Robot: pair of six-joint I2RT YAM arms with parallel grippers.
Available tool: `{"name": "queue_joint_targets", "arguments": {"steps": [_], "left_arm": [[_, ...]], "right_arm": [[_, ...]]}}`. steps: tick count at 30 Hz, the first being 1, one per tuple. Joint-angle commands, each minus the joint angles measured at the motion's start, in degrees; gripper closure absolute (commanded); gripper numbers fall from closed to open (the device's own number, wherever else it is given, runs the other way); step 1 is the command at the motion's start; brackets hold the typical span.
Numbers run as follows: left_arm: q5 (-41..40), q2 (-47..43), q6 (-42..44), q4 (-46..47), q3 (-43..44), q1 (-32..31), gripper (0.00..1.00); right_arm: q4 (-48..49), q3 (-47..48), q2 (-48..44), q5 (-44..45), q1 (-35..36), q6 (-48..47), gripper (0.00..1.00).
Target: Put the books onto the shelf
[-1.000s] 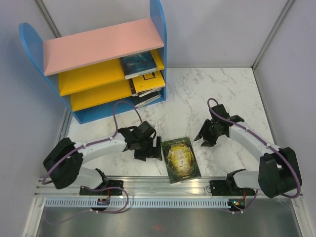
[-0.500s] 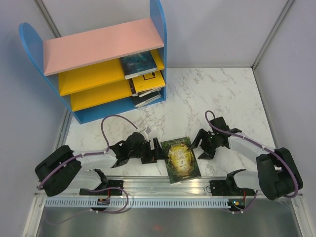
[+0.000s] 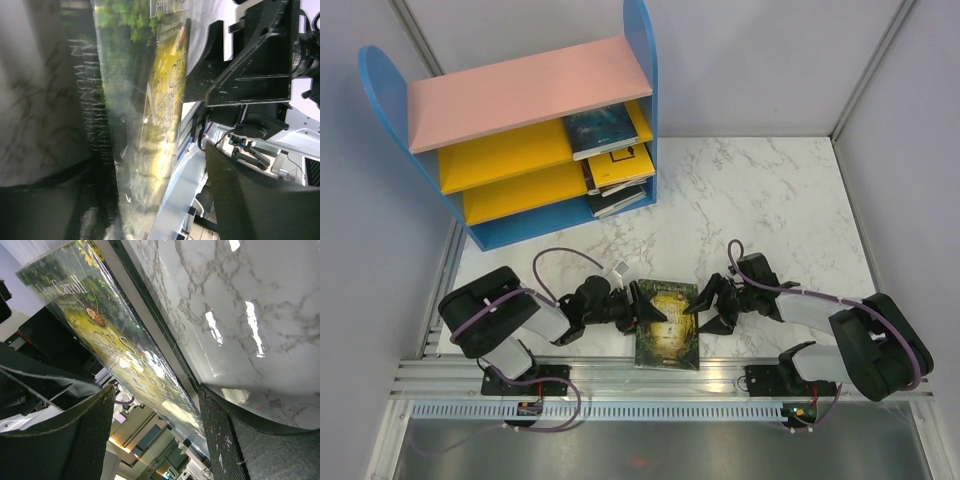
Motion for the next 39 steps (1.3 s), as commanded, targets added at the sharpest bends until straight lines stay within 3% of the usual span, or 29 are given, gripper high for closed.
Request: {"name": "queue_joint_targets", "arguments": {"steps": [1, 3, 4, 5, 6, 11, 15, 20, 24, 31, 39], "left_arm": [[-1.15, -1.8, -0.44, -2.54, -1.74, -0.32, 0.38], [-0.8, -4.18, 0.18, -5.61, -1.57, -0.32, 0.56], [-0.62, -5.14, 1.31, -7.11, -1.39, -0.4, 0.81], [-0.27, -5.76, 1.76, -8.17, -1.13, -0.32, 0.95], [0.6, -6.81, 2.11, -9.22, -0.78, -0.32, 0.97], [2.98, -11.47, 2.37, -12.38, 1.41, -0.32, 0.98], [0.62, -21.39, 4.48, -26.95, 5.89, 2.05, 0.98], [1.4, -36.67, 4.83, -42.76, 12.3, 12.57, 0.98], [4.03, -39.34, 9.66, -52.89, 20.92, 18.57, 0.98], [5.1, -38.73, 7.74, -53.62, 27.17, 21.39, 0.98], [1.41, -40.13, -1.3, -44.57, 23.57, 21.39, 0.98]], "right_arm": [[-3.36, -2.27, 0.74, 9.27, 0.51, -2.17, 0.27], [-3.89, -1.74, 0.82, 9.62, 0.6, -2.78, 0.28], [-4.07, -1.48, 0.91, 9.8, 0.6, -2.79, 0.28], [-4.07, -1.21, 1.0, 9.71, 0.6, -2.88, 0.28], [-4.07, -0.86, 1.0, 9.71, 0.6, -2.96, 0.28], [-5.12, 5.63, -2.16, 8.75, 0.51, -3.93, 0.18], [-8.02, 15.54, -6.37, 7.96, 0.42, -6.04, 0.07], [-9.43, 19.53, -6.56, 4.97, 0.42, -4.38, 0.04], [-6.01, 17.69, -9.45, 4.35, 0.42, -1.13, 0.03], [8.39, 13.38, -12.36, 1.01, 0.6, 9.23, 0.03], [25.17, 11.89, -13.33, 0.75, 1.91, 22.34, 0.02]]}}
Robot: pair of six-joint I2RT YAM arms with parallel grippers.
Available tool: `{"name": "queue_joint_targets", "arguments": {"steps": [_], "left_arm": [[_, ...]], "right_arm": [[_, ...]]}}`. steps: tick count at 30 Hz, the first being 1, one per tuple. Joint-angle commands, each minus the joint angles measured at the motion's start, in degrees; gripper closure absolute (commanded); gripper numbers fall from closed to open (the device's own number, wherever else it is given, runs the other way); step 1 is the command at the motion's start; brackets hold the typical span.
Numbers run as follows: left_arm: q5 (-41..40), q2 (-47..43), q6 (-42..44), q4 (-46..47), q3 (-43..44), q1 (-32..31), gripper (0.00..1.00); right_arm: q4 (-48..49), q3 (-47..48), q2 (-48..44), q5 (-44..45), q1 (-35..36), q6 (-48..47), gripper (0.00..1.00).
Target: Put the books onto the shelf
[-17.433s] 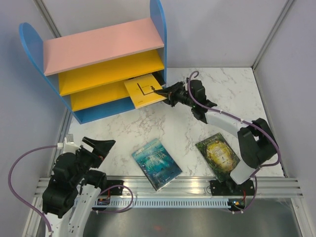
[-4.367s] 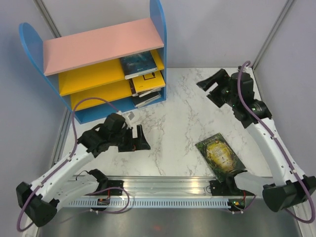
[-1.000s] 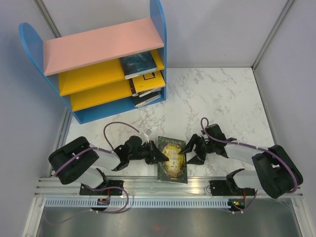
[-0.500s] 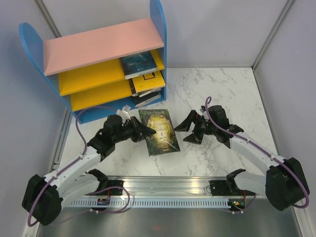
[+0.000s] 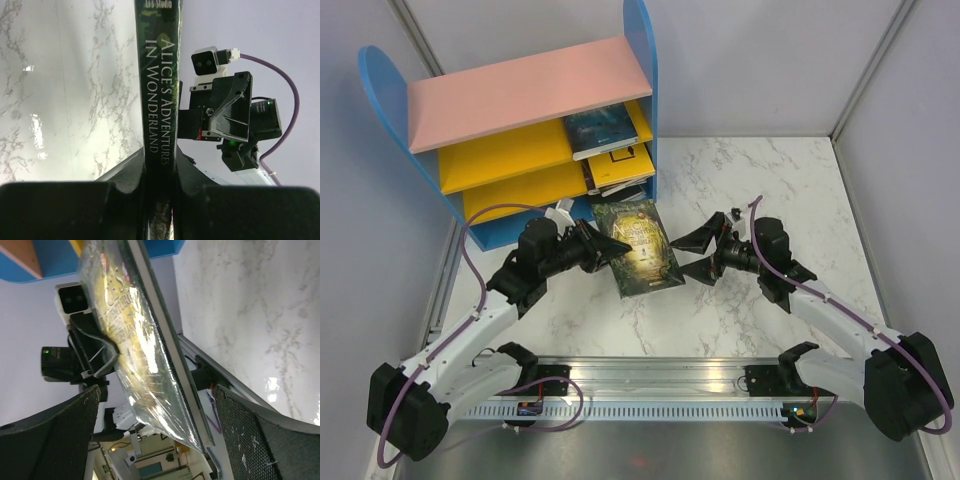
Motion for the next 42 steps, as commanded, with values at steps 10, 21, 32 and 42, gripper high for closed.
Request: {"name": "queue_joint_targets", "arguments": {"steps": [10, 21, 32, 42], "left_arm": [[-3.64, -1.27, -9.55, 15.04, -0.06, 0.15, 0.98], [-8.91, -1.53, -11.57, 15.49, -0.76, 0.15, 0.98], [-15.76, -1.44, -13.68, 13.82, -1.73, 0.06, 0.98], [-18.68, -0.74, -12.72, 8.12, 1.96, 0.06, 0.98]], "right_arm": [[18.56, 0.09, 0.98, -1.02, 2.65, 13.72, 0.07], [29.71, 0.44, 1.06, 2.66, 3.0, 23.38, 0.36], [31.93, 7.2, 6.15, 2.32, 5.37, 24.8, 0.6], [29.22, 13.61, 10.82, 1.0, 6.51, 22.7, 1.0]]}}
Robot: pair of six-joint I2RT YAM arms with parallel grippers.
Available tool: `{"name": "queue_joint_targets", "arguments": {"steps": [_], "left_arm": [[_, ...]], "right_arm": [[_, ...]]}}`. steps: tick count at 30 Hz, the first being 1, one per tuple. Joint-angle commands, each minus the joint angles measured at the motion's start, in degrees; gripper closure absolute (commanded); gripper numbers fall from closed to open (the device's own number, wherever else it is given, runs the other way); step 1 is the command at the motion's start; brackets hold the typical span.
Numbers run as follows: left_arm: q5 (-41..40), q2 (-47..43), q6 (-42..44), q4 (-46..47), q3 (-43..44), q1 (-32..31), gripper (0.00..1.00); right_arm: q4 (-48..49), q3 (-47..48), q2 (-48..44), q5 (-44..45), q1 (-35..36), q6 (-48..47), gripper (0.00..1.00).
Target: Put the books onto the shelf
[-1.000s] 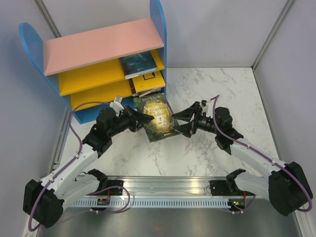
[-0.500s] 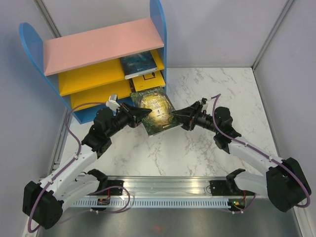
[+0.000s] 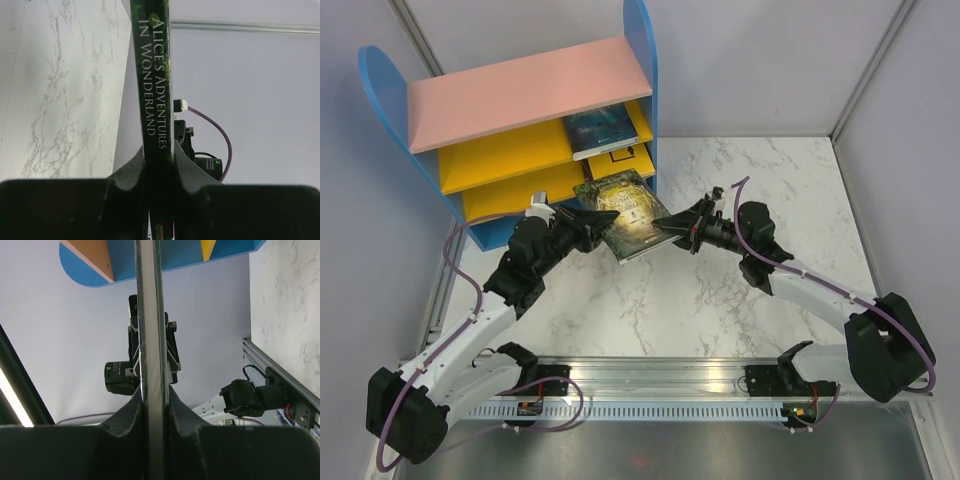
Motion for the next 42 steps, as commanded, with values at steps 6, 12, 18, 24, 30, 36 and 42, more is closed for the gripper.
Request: {"name": "queue_joint_targets", "arguments": {"steps": [6, 12, 18, 24, 30, 36, 42], "left_arm": [[0.89, -1.14, 11.68, -14.42, 7.93, 0.02, 0.48], [-4.55, -10.97, 17.48, -32.53, 11.71, 0.02, 0.07], [-10.09, -21.52, 21.18, -47.21, 12.77, 0.02, 0.0], [-12.12, -30.22, 20.48, -54.42, 10.84, 0.02, 0.0], [-12.91, -33.83, 19.6, -57.86, 10.84, 0.02, 0.0], [-10.89, -33.22, 20.39, -58.3, 11.37, 0.02, 0.0], [-9.66, -33.66, 20.39, -58.83, 11.8, 0.02, 0.01]], "right_arm": [[-9.31, 16.83, -0.11, -3.0, 1.05, -7.84, 1.0], [-8.82, 19.48, 0.16, -3.8, 1.14, -6.27, 1.0], [-9.17, 24.48, 2.96, -4.59, 1.05, -6.27, 1.0], [-7.23, 29.23, 7.19, -5.03, -0.09, -5.3, 1.0], [-9.6, 36.43, 11.93, -4.24, -2.64, -6.01, 1.0], [-17.07, 48.64, 23.42, -0.82, -3.96, -10.57, 1.0], [-23.93, 62.53, 35.82, 5.07, -4.14, -11.72, 1.0]]}}
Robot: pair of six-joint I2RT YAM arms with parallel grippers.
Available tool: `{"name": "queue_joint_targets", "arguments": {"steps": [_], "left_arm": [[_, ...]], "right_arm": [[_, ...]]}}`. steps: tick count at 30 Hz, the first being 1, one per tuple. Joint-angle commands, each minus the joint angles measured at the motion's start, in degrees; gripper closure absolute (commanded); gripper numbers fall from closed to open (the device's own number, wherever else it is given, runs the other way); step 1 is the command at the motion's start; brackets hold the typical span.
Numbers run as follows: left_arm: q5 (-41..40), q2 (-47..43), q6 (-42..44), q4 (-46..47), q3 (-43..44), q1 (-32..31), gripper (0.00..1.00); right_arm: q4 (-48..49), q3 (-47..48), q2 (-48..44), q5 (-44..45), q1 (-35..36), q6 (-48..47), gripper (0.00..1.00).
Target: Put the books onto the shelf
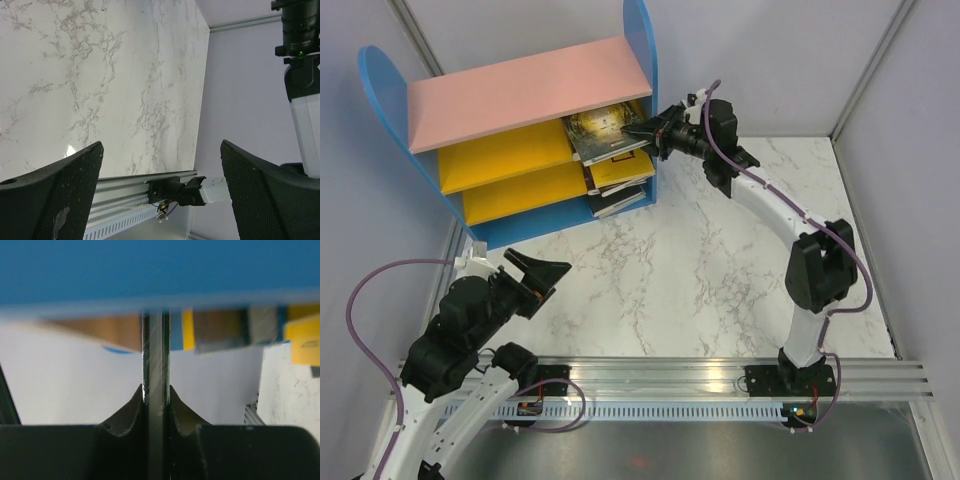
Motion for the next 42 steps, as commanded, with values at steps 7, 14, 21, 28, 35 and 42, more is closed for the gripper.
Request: {"name": "queue_joint_targets", "arguments": {"steps": [7, 14, 21, 28, 35, 42], "left_arm": [[-0.06, -2.39, 1.74, -3.17, 2.13, -0.07, 0.01], [-1.56, -4.77, 1.83, -5.9, 2.22, -0.07, 0.01], [-0.77, -4.42, 2.18, -6.07, 1.6, -0.07, 0.01], [-0.42, -3.89, 2.36, -6.07, 1.34, -0.07, 0.01], [-0.33, -5.29, 2.27, -6.42, 0.55, -0.07, 0.01], [-0.33, -5.38, 1.92, -6.87, -0.07, -0.07, 0.01]], "right_arm": [[-5.75, 19.87, 13.71, 6.14, -0.14, -0.85, 0.79], [-7.07, 10.14, 7.83, 6.58, -0.22, -3.05, 0.31], [-6.98, 1.26, 2.99, 5.0, -0.31, -4.46, 0.3], [-6.98, -1.38, 2.46, 3.33, -0.31, -5.07, 0.34], [-6.81, -2.26, 0.97, 3.06, -0.57, -5.51, 0.4], [-6.54, -2.44, -1.31, 1.75, -1.28, -5.25, 0.41]]}}
